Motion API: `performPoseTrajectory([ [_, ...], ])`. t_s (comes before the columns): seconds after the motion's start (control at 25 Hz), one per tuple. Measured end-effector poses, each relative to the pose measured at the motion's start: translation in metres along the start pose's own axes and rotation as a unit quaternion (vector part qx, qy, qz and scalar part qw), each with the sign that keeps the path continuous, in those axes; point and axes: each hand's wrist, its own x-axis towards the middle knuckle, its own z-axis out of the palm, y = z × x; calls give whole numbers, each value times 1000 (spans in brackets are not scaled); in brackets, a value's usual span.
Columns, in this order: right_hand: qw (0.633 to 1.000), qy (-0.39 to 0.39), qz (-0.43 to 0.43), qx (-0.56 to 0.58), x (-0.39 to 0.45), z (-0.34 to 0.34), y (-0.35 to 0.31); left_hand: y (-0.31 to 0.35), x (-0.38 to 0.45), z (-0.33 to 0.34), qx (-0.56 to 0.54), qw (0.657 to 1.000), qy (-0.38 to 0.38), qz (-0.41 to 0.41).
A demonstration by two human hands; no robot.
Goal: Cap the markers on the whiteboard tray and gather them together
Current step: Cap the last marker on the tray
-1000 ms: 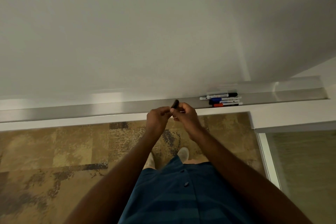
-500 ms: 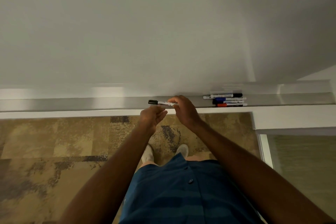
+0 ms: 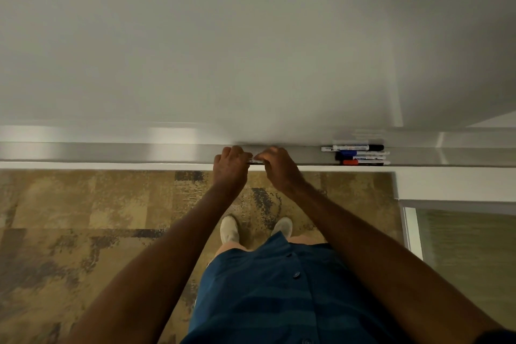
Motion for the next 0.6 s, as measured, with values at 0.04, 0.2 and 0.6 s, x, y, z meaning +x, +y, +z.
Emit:
performPoseTrajectory([
  [0.04, 1000, 9, 1, 4, -3, -4, 4, -2, 1, 0, 4, 1000, -4, 5],
  [0.2, 977, 140, 129, 93, -23, -32, 37, -4, 4, -3, -8, 1000, -4, -9],
  [0.6, 489, 306, 453, 679, -24, -69, 63, -1, 3, -8, -30, 999, -7, -29],
])
